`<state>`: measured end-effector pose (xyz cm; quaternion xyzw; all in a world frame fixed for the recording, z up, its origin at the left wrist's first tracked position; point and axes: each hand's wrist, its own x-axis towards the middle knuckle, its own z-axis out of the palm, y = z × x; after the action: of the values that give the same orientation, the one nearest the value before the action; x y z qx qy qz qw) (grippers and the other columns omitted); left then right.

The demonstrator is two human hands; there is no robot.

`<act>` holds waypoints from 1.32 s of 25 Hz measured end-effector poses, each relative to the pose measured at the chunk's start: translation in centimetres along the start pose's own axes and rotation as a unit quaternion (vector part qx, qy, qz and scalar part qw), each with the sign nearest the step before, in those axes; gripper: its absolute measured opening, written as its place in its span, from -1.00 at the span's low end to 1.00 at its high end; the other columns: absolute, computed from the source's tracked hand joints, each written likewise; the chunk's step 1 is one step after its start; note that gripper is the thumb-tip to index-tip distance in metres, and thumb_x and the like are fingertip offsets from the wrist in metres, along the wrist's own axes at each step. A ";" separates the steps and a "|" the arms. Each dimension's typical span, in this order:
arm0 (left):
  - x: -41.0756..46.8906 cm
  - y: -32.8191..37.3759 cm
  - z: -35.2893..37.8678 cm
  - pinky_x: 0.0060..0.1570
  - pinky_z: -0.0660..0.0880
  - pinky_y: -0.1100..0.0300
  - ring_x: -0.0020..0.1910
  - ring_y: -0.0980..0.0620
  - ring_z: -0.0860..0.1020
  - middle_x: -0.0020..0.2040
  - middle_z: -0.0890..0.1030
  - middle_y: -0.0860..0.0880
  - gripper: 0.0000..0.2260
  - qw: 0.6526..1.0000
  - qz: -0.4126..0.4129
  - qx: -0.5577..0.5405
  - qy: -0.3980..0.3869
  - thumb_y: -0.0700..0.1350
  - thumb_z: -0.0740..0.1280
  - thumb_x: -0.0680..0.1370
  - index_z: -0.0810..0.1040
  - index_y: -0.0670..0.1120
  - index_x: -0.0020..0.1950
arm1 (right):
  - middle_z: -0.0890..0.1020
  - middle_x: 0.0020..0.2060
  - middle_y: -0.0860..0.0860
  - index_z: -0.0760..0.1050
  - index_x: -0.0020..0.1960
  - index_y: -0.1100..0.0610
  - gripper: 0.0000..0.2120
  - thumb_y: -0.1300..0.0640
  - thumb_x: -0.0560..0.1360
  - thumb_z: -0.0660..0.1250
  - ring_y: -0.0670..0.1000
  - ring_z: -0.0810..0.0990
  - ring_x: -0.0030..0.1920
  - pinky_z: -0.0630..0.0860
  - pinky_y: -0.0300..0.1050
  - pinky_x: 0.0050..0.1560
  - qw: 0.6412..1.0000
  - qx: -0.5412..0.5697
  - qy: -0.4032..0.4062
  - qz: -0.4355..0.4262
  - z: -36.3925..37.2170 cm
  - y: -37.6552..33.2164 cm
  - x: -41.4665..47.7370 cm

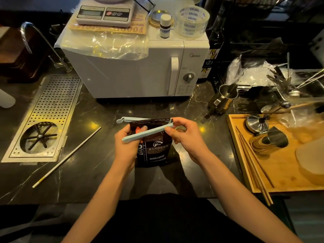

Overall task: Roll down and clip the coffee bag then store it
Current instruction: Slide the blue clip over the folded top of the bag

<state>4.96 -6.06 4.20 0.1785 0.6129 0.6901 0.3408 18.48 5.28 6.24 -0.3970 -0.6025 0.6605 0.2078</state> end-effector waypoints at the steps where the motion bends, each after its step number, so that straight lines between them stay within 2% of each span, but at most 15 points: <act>1: 0.0 -0.1 0.1 -0.13 0.58 0.28 -0.08 0.09 0.69 -0.11 0.72 0.02 -0.85 1.000 0.004 -0.010 0.010 -0.31 0.37 0.52 0.58 -0.10 0.02 | 0.57 -0.15 -0.01 0.59 0.09 0.15 -0.80 0.25 0.46 0.44 -0.11 0.55 -0.25 0.43 -0.34 -0.39 1.000 -0.002 0.002 -0.001 0.0 0.0 0.1; 3: -0.1 -0.2 0.2 -0.13 0.58 0.27 -0.10 0.12 0.69 -0.06 0.67 -0.02 -0.76 0.999 0.008 -0.035 0.036 -0.35 0.38 0.50 0.42 -0.17 0.10 | 0.59 -0.07 0.03 0.59 0.05 0.09 -0.81 0.21 0.46 0.46 -0.07 0.56 -0.16 0.44 -0.35 -0.35 1.000 -0.015 0.005 -0.005 0.0 0.0 0.2; 4: 0.0 -0.3 0.3 -0.14 0.59 0.25 -0.12 0.13 0.68 -0.05 0.64 -0.04 -0.69 0.998 0.006 -0.043 0.048 -0.35 0.39 0.49 0.36 -0.14 0.13 | 0.60 -0.05 0.04 0.59 0.06 0.08 -0.81 0.20 0.46 0.46 -0.06 0.55 -0.15 0.44 -0.34 -0.35 1.000 -0.023 0.003 -0.005 0.0 0.0 0.4; 7: -0.1 -0.3 0.3 -0.16 0.60 0.26 -0.09 0.14 0.69 0.04 0.64 -0.03 -0.57 0.997 -0.006 -0.045 0.059 -0.33 0.39 0.50 0.28 -0.06 0.25 | 0.62 -0.14 -0.01 0.60 0.08 0.12 -0.81 0.21 0.47 0.44 -0.08 0.54 -0.22 0.43 -0.30 -0.37 0.999 -0.039 -0.014 -0.009 -0.1 -0.1 0.6; 10: 0.1 -0.2 0.3 -0.11 0.61 0.23 0.00 0.10 0.68 0.11 0.65 -0.02 -0.53 0.998 -0.001 -0.029 0.048 -0.31 0.38 0.51 0.29 -0.03 0.32 | 0.62 -0.14 -0.03 0.59 0.13 0.14 -0.80 0.21 0.50 0.40 -0.13 0.54 -0.24 0.43 -0.33 -0.38 0.998 -0.050 -0.027 -0.018 0.1 -0.3 0.7; 12: 0.2 -0.3 0.3 -0.13 0.60 0.25 -0.03 0.10 0.69 0.06 0.66 -0.03 -0.55 0.998 0.003 -0.026 0.051 -0.33 0.39 0.50 0.31 -0.05 0.28 | 0.61 -0.13 -0.03 0.57 0.15 0.15 -0.80 0.22 0.53 0.37 -0.16 0.56 -0.25 0.42 -0.36 -0.38 0.998 -0.054 -0.033 -0.022 0.3 -0.5 0.7; 16: 0.2 -0.4 0.2 -0.14 0.59 0.29 -0.07 0.12 0.69 -0.04 0.65 -0.04 -0.54 0.999 0.004 -0.012 0.049 -0.32 0.42 0.47 0.29 -0.05 0.24 | 0.59 -0.19 -0.04 0.55 0.06 0.17 -0.90 0.25 0.55 0.33 -0.30 0.57 -0.33 0.41 -0.41 -0.41 0.997 -0.057 -0.036 -0.029 0.7 -0.8 0.6; 20: 0.3 -0.9 -0.4 -0.07 0.61 0.27 0.03 0.14 0.66 0.07 0.63 -0.03 -0.51 0.999 0.012 0.024 0.046 -0.35 0.43 0.45 0.29 -0.02 0.23 | 0.59 -0.19 -0.04 0.53 -0.04 0.09 -0.92 0.25 0.55 0.32 -0.32 0.57 -0.32 0.43 -0.43 -0.38 0.997 -0.055 -0.028 -0.035 0.8 -0.5 0.4; 24: 0.3 -0.8 -1.0 0.06 0.61 0.15 0.18 0.05 0.58 0.16 0.54 0.01 -0.42 0.995 0.027 0.090 0.031 -0.32 0.48 0.41 0.27 0.03 0.27 | 0.59 -0.19 -0.04 0.54 0.01 0.13 -0.93 0.26 0.55 0.31 -0.34 0.57 -0.32 0.44 -0.44 -0.37 0.998 -0.042 -0.021 -0.037 0.9 -0.2 0.3; 28: 0.2 -0.8 -1.3 0.17 0.56 0.09 0.19 0.08 0.56 0.13 0.51 0.09 -0.40 0.987 0.054 0.142 0.044 -0.22 0.55 0.36 0.28 0.03 0.23 | 0.62 -0.18 -0.03 0.55 0.05 0.16 -0.91 0.26 0.55 0.32 -0.29 0.60 -0.29 0.47 -0.41 -0.36 0.998 -0.048 -0.005 -0.041 1.2 -0.1 0.3; 31: 0.2 -0.9 -1.3 0.18 0.53 0.09 0.20 0.02 0.56 0.13 0.52 0.05 -0.39 0.984 0.054 0.164 0.045 -0.17 0.58 0.32 0.29 0.02 0.20 | 0.67 -0.07 0.07 0.56 0.07 0.17 -0.89 0.23 0.55 0.33 -0.07 0.67 -0.10 0.62 -0.20 -0.15 0.996 -0.073 0.006 -0.053 1.3 0.2 0.6; 33: 0.2 -0.7 -1.5 0.14 0.54 0.13 0.16 0.05 0.57 0.09 0.55 0.06 -0.49 0.985 0.053 0.157 0.050 -0.16 0.55 0.36 0.34 0.00 0.17 | 0.68 -0.03 0.11 0.56 0.08 0.17 -0.88 0.22 0.55 0.33 0.03 0.68 -0.05 0.66 -0.06 -0.05 0.995 -0.086 0.016 -0.056 1.4 0.3 0.8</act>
<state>4.04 -6.99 3.19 0.2273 0.7199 0.6101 0.2405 16.99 4.96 5.70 -0.3898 -0.6751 0.5869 0.2187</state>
